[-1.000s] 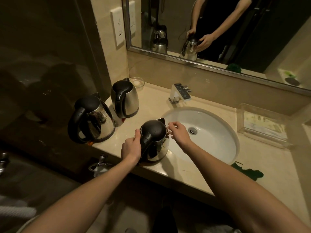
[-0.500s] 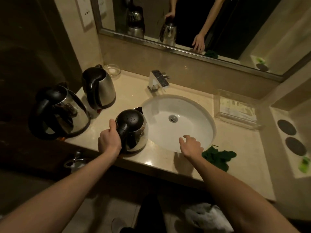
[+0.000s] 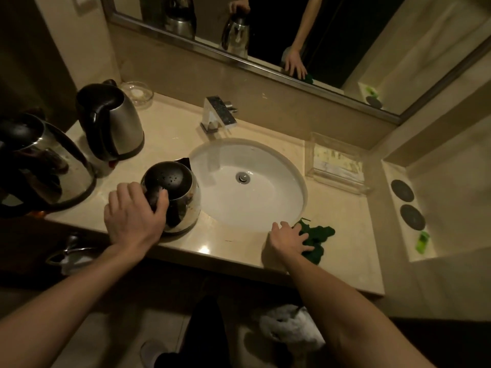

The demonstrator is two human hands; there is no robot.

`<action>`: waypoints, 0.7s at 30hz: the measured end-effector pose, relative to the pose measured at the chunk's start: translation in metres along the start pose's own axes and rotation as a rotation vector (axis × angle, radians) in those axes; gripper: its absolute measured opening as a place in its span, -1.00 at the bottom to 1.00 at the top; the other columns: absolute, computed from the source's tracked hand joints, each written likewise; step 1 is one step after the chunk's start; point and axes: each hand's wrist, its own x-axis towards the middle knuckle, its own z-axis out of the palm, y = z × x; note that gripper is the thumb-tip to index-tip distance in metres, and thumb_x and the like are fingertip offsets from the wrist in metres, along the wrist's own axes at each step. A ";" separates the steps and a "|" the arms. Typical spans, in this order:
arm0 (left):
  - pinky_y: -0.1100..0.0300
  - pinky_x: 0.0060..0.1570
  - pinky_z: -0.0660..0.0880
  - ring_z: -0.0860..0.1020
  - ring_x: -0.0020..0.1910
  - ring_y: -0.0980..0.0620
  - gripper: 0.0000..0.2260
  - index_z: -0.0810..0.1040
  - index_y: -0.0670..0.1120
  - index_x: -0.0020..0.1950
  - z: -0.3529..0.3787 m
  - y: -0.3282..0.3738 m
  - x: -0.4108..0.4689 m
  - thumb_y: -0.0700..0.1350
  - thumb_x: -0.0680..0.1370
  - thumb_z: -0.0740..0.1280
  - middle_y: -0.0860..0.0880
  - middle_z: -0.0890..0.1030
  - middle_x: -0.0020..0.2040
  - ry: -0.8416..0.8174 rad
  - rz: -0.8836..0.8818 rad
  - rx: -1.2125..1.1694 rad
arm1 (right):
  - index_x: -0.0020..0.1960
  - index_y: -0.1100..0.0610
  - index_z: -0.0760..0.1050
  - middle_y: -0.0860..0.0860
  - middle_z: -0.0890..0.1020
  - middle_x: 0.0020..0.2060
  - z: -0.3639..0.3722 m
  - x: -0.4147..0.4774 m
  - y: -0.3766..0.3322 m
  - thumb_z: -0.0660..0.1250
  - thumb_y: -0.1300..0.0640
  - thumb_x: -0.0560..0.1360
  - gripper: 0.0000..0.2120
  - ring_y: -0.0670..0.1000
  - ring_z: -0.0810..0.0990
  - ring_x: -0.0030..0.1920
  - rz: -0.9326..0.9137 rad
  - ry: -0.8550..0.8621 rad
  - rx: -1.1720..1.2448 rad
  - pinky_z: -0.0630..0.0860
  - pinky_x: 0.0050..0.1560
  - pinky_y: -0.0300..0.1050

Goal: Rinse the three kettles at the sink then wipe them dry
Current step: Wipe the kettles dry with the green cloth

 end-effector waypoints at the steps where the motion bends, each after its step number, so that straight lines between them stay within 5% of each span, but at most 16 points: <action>1: -0.10 -0.06 0.40 0.44 -0.06 -0.22 -0.59 0.45 -0.22 0.05 -0.001 0.005 0.000 0.14 0.62 0.15 -0.25 0.48 -0.01 0.031 0.078 0.014 | 0.41 -0.06 0.40 0.15 0.22 0.50 0.001 0.001 0.000 -0.01 -0.11 0.65 -0.58 0.33 0.08 0.52 0.000 -0.003 0.004 -0.16 0.43 0.52; 6: -0.05 -0.14 0.42 0.44 -0.18 -0.14 -0.60 0.48 -0.16 -0.09 0.009 0.053 -0.006 0.17 0.57 0.11 -0.15 0.48 -0.14 -0.015 0.375 -0.101 | 0.43 -0.05 0.40 0.13 0.20 0.53 0.001 0.000 0.000 -0.02 -0.13 0.64 -0.56 0.32 0.05 0.53 0.003 -0.004 0.023 -0.16 0.43 0.54; 16: 0.01 -0.18 0.39 0.49 -0.23 -0.13 -0.57 0.51 -0.12 -0.13 0.049 0.123 -0.034 0.22 0.56 0.09 -0.07 0.52 -0.20 -0.205 0.526 -0.100 | 0.46 -0.03 0.39 0.11 0.07 0.59 -0.014 -0.002 0.016 -0.01 -0.12 0.65 -0.54 0.33 -0.07 0.57 0.020 -0.041 0.080 -0.12 0.45 0.52; 21: 0.00 -0.07 0.36 0.49 -0.13 -0.11 -0.44 0.51 -0.10 -0.02 0.055 0.129 -0.035 0.29 0.54 -0.09 -0.06 0.53 -0.10 -0.348 0.503 -0.026 | 0.50 -0.07 0.36 0.06 -0.06 0.63 -0.012 0.005 0.024 -0.02 -0.19 0.64 -0.50 0.34 -0.17 0.57 0.017 -0.105 0.109 -0.08 0.43 0.55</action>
